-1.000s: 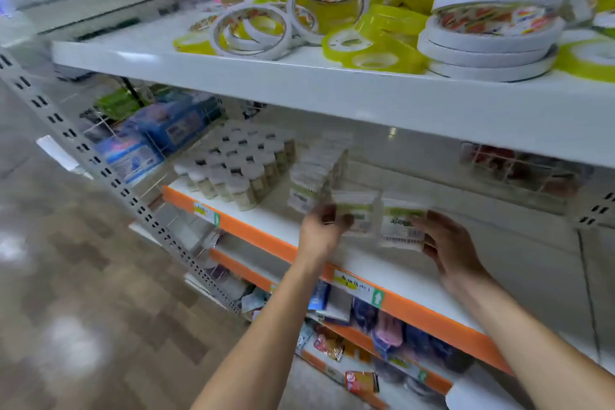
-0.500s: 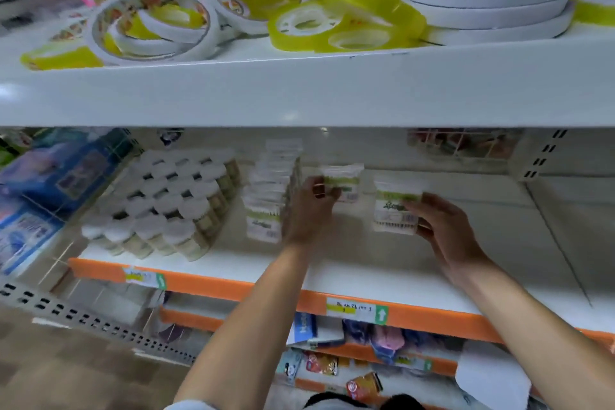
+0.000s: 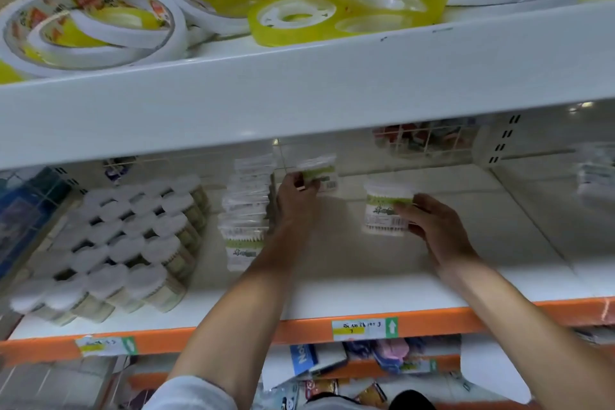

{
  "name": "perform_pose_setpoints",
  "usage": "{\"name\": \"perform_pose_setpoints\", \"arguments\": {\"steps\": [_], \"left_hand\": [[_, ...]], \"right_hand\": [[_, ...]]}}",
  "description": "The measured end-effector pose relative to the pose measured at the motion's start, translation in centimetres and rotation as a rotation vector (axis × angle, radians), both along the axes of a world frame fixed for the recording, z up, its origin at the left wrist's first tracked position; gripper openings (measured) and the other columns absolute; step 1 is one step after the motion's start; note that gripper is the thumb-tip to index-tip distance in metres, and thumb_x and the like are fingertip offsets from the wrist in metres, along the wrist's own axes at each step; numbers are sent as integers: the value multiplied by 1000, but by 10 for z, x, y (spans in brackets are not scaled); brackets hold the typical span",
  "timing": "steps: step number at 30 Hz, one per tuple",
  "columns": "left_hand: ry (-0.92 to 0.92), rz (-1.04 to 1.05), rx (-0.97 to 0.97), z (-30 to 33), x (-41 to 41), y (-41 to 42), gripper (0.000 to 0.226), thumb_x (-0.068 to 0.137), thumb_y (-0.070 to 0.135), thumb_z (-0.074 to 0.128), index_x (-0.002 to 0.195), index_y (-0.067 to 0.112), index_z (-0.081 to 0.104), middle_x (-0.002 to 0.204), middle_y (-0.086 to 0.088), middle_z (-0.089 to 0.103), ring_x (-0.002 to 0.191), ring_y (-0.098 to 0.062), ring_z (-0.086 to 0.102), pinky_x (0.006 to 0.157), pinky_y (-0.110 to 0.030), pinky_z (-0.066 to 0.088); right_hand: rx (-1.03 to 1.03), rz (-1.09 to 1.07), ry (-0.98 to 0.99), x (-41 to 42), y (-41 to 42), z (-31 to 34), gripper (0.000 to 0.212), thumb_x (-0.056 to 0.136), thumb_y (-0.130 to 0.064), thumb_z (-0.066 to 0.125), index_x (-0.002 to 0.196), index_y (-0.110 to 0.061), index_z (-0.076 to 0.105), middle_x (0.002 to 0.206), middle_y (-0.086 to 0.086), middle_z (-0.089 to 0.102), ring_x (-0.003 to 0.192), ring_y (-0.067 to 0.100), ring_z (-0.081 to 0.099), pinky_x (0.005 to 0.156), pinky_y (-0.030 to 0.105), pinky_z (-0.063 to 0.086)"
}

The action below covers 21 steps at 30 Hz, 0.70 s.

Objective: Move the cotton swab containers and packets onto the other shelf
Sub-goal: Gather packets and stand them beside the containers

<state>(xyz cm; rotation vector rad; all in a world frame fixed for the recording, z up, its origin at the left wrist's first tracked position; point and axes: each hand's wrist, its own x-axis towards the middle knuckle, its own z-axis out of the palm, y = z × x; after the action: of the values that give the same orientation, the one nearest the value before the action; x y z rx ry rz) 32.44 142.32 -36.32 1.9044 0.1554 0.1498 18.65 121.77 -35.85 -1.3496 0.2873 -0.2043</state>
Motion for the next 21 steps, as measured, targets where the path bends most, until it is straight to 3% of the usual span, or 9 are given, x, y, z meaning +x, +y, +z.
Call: {"name": "perform_pose_setpoints", "arguments": {"steps": [5,8,10,12,15,18,21], "left_hand": [[-12,30,-20,-1,11,5,26,85,15,76,110,14,67,86,10,63,88,-13,62,71,-12,47],[14,14,-5,1,15,5,23,85,20,77,102,26,62,87,10,63,90,-15,63,86,-26,51],[23,7,-4,3,17,4,25,85,19,77,107,22,65,93,5,67,94,-17,65,92,-34,53],[29,3,-8,3,19,3,27,86,15,75,111,17,65,98,1,69,97,-19,66,90,-32,54],[22,-10,-37,4,18,1,23,87,9,71,105,18,62,95,0,68,89,-15,66,74,-18,53],[65,3,-36,5,17,3,21,85,14,71,99,26,60,89,5,69,87,-17,67,82,-30,55],[92,3,-39,6,15,5,20,87,19,70,94,32,57,80,16,65,84,-13,66,79,-27,50]], "right_hand": [[-60,-32,-15,3,12,4,14,88,-15,72,102,-15,75,96,0,79,90,14,75,67,14,54],[-89,-13,-28,7,19,6,16,86,-18,75,103,-16,76,97,0,79,92,15,75,74,21,54],[-109,-1,-30,10,23,7,18,86,-21,76,104,-17,76,100,1,79,95,17,74,81,29,55],[-126,0,-29,13,27,7,20,86,-22,77,105,-16,75,101,1,78,97,19,74,85,34,55],[-141,1,-30,16,31,6,18,86,-22,78,103,-15,74,99,1,79,95,18,75,85,34,56],[-152,9,-21,17,31,4,18,86,-22,78,103,-16,74,98,0,79,95,16,75,83,30,57],[-160,13,-15,19,32,3,19,86,-24,78,104,-18,73,99,-2,79,95,14,75,80,26,57]]}}
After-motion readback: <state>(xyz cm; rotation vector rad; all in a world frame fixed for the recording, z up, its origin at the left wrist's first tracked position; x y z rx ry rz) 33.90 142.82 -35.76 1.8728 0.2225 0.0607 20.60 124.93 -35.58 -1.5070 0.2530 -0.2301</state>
